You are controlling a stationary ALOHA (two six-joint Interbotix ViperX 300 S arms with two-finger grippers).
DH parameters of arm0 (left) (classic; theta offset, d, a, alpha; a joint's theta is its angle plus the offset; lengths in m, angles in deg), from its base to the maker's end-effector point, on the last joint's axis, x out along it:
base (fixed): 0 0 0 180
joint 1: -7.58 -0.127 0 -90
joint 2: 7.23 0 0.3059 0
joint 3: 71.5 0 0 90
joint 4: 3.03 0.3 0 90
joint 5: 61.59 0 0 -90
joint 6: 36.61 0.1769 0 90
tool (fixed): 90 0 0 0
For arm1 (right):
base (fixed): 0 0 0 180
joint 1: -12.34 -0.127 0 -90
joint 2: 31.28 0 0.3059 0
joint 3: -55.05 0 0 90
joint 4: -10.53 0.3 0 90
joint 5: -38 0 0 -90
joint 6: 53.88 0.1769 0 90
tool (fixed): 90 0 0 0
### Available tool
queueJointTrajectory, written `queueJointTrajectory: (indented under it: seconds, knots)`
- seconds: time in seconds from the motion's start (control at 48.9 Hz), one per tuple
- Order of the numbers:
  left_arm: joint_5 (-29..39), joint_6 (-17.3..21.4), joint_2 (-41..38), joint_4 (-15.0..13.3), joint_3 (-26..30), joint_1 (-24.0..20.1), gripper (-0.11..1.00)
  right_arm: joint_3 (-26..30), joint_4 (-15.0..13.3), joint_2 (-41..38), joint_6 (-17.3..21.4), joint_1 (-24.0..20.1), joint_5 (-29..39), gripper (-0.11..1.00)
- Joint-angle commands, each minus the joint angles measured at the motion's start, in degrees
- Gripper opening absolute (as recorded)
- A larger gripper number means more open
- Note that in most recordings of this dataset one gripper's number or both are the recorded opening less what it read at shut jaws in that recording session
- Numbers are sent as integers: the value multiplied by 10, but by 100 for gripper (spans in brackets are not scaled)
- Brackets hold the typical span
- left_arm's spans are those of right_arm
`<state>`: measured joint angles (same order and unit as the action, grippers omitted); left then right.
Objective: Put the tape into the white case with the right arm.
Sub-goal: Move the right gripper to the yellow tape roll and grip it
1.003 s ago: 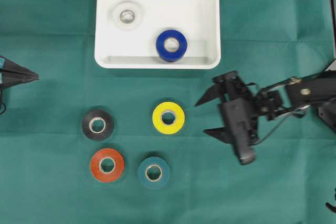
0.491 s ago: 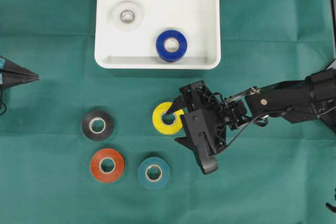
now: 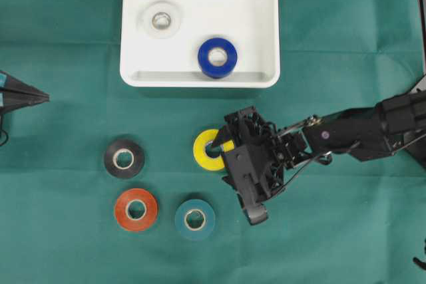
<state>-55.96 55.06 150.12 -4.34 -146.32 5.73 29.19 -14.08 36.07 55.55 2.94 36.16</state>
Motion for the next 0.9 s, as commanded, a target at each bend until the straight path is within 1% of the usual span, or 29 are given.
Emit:
queueJointTrajectory:
  seconds: [0.0,0.246,0.389,0.491,0.532,0.553,0.676,0.716,0.757,0.88]
  knots:
    - [-6,0,-4,-1,7,-1,0,19,-1,-4,2,-4,9,50]
    - [-7,0,-4,-1,6,-1,0,40,-1,-30,3,-4,40,50]
    - [-7,0,-4,-1,5,-1,0,46,-1,-32,3,-3,40,50]
    - [-7,0,-4,-1,5,-1,0,47,-1,-32,3,-3,40,48]
    - [-8,-1,-4,-1,5,-1,0,47,-1,-32,3,-3,41,44]
    - [-7,0,-4,-1,5,-1,0,47,-1,-32,3,-3,41,41]
    - [-8,0,-4,-1,5,-1,0,47,-1,-31,3,-3,41,15]
    - [-8,0,-4,-1,5,-1,0,47,-1,-31,3,-3,40,9]
    - [-8,0,-4,-1,5,-1,0,46,-1,-30,3,-3,41,6]
    - [-8,0,-4,-1,5,-1,0,44,-1,-25,3,-3,41,5]
